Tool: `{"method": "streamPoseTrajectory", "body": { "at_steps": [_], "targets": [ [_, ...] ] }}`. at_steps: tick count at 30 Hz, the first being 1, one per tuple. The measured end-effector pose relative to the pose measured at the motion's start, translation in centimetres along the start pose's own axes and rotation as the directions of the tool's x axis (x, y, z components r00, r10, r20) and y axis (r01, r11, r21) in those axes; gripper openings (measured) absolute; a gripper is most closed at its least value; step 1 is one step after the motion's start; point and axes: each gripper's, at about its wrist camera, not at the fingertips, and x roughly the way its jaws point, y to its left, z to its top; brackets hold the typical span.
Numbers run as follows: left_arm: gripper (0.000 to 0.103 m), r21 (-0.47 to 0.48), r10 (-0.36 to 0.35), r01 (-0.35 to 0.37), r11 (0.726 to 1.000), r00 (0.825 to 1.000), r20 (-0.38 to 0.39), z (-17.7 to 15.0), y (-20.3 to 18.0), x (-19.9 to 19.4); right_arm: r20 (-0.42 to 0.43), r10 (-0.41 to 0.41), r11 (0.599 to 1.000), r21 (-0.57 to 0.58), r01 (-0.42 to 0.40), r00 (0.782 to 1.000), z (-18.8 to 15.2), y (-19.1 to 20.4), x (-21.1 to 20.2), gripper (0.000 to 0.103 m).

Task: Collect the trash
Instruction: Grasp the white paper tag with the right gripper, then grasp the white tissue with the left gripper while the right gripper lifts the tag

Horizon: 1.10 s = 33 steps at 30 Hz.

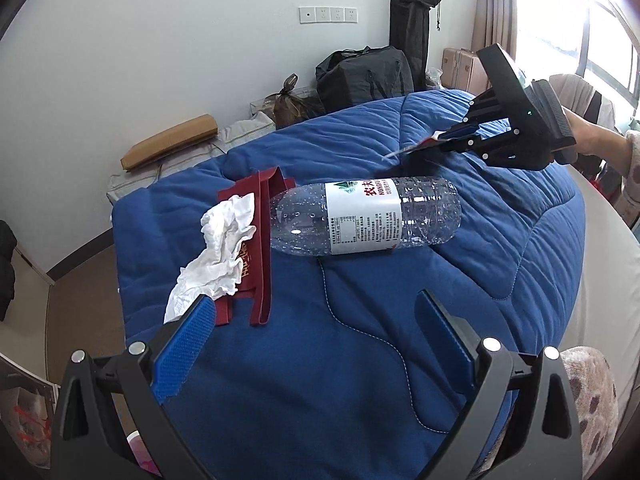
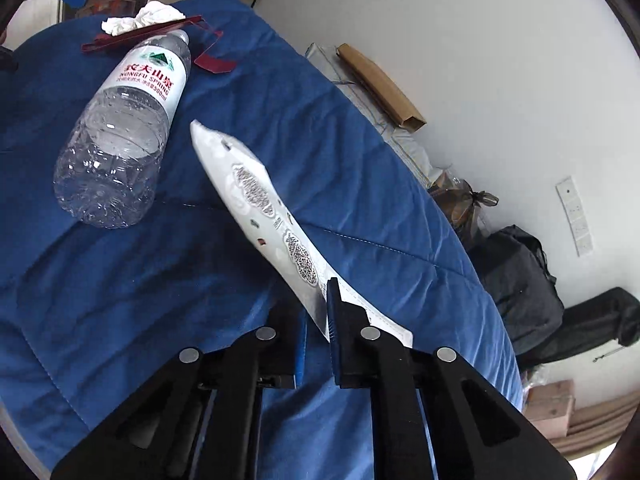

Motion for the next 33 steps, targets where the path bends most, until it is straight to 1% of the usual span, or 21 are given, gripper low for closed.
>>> {"method": "streamPoseTrajectory", "body": {
  "at_steps": [5, 8, 11, 15, 17, 18, 20, 22, 27, 28, 29, 31, 33],
  "targets": [
    [0.098, 0.029, 0.018, -0.018, 0.999, 1.0, 0.009, 0.3, -0.1, -0.1, -0.008, 0.0, 0.998, 0.062, 0.0, 1.0, -1.3, -1.5, -3.2, 0.004],
    [0.098, 0.053, 0.01, -0.009, 0.999, 1.0, -0.004, 1.0, 0.8, 0.6, 0.007, -0.007, 0.995, 0.103, 0.006, 1.0, -2.1, -2.5, -5.1, 0.002],
    [0.098, 0.009, -0.014, 0.014, 1.0, 0.999, -0.029, 1.8, 3.1, 1.2, 0.013, -0.018, 0.992, 0.126, 0.016, 1.0, -2.8, -3.0, -6.6, 0.0],
    [0.096, -0.094, -0.06, 0.057, 0.994, 0.998, -0.028, 3.0, 7.3, 1.7, 0.012, -0.022, 0.99, 0.139, 0.02, 1.0, -3.6, -2.6, -7.6, 0.0],
    [0.079, -0.128, -0.088, 0.082, 0.988, 0.995, -0.04, 3.8, 8.9, 2.2, 0.009, -0.018, 0.99, 0.143, 0.017, 1.0, -3.8, -2.5, -7.8, 0.0],
    [0.075, -0.135, -0.098, 0.092, 0.987, 0.994, -0.042, 4.1, 9.4, 2.4, 0.01, -0.016, 0.989, 0.148, 0.015, 1.0, -3.9, -2.6, -7.8, 0.0],
    [0.059, -0.144, -0.116, 0.109, 0.984, 0.992, -0.045, 4.4, 10.1, 3.0, 0.012, -0.013, 0.987, 0.161, 0.011, 1.0, -3.9, -2.8, -7.8, 0.0],
    [0.052, -0.147, -0.12, 0.108, 0.983, 0.99, -0.076, 4.6, 10.4, 4.2, 0.015, -0.014, 0.986, 0.167, 0.011, 1.0, -3.9, -2.9, -7.7, 0.0],
    [0.051, -0.067, -0.132, 0.124, 0.99, 0.982, -0.132, 4.6, 9.0, 6.7, 0.009, -0.01, 0.987, 0.163, 0.009, 1.0, -3.5, -2.7, -7.4, 0.0],
    [0.044, -0.062, -0.135, 0.127, 0.99, 0.981, -0.138, 4.6, 8.6, 7.0, 0.006, -0.009, 0.987, 0.162, 0.008, 1.0, -3.4, -2.6, -7.3, 0.0],
    [0.029, -0.069, -0.143, 0.134, 0.989, 0.978, -0.149, 4.7, 8.5, 7.4, 0.003, -0.007, 0.987, 0.164, 0.006, 1.0, -3.4, -2.6, -7.3, 0.0],
    [0.016, -0.098, -0.168, 0.153, 0.983, 0.972, -0.164, 4.7, 8.5, 7.9, -0.003, -0.003, 0.986, 0.168, 0.004, 1.0, -3.3, -2.6, -7.4, 0.0],
    [0.011, -0.099, -0.166, 0.151, 0.984, 0.972, -0.164, 4.6, 8.4, 7.7, -0.005, -0.007, 0.987, 0.16, 0.007, 1.0, -3.2, -2.5, -7.8, 0.0]
  ]
}}
